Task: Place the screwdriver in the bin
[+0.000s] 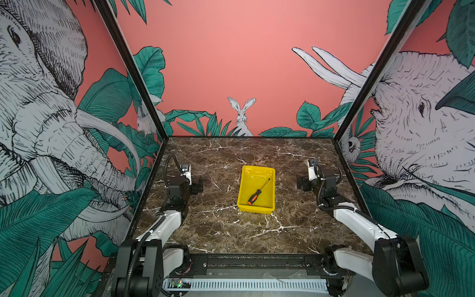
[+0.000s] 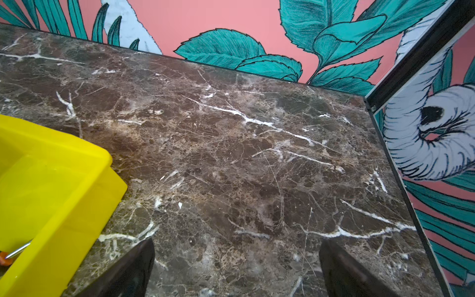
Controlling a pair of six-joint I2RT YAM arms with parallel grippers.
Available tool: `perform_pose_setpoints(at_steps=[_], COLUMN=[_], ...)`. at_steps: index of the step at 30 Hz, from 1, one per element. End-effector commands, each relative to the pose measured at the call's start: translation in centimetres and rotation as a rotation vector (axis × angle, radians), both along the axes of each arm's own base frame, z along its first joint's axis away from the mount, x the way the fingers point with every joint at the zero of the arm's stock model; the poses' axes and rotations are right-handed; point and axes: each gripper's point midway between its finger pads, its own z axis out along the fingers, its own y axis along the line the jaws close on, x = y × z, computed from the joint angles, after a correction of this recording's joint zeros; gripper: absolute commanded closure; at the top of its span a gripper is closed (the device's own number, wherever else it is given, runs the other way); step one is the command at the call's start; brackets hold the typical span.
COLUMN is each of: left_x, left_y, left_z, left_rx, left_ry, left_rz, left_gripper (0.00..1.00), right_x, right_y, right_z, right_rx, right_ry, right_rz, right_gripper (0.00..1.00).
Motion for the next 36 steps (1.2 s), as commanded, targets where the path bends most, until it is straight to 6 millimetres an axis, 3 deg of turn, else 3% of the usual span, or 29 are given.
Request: perform_pose_setpoints(at_steps=[1,7,10,12,17,20,26,36], left_x=[0.9,2.3,2.8,3.1,3.5,3.6,4.1,4.5], left_y=[1.0,0.6,0.4,0.4,-0.2,-0.3,-0.7,-1.0], left_z=[1.2,0.6,0.0,-0.4,-1.1,-1.4,-2.6,-3.5], left_rx=[0.031,0.048,0.043,0.038,0.035,0.033,0.03,0.033], left_ry=[-0.087,-0.108,-0.112,-0.113,-0.103,-0.107,-0.091,-0.058], left_rz=[0.045,0.017,0.007,0.005,-0.036,-0.037,-0.063,-0.084], left_gripper=[0.0,0.0,0.0,0.0,0.0,0.0,0.0,0.0], right_x=[0.9,1.0,0.7,0.8,0.7,1.1,0.7,3.1], right_y=[-0.8,-1.7,-3.6,-3.8,-5.6,-4.7,-5.5,-5.8], right_z=[1.2,0.2,-0.6,-1.1,-1.7,-3.5,-4.4,-5.9], right_rx=[0.013,-0.013,-0.057,-0.126,-0.16,-0.168,-0.109,0.015], right_ry=[-0.089,-0.18,-0.147,-0.142,-0.263,-0.268,-0.263,-0.129], right_rz=[-0.066,-0.107,-0.204,-0.19,-0.292,-0.232,-0.236,-0.153], right_gripper=[0.01,0.01,0.01,0.01,0.01,0.01,0.01,0.01])
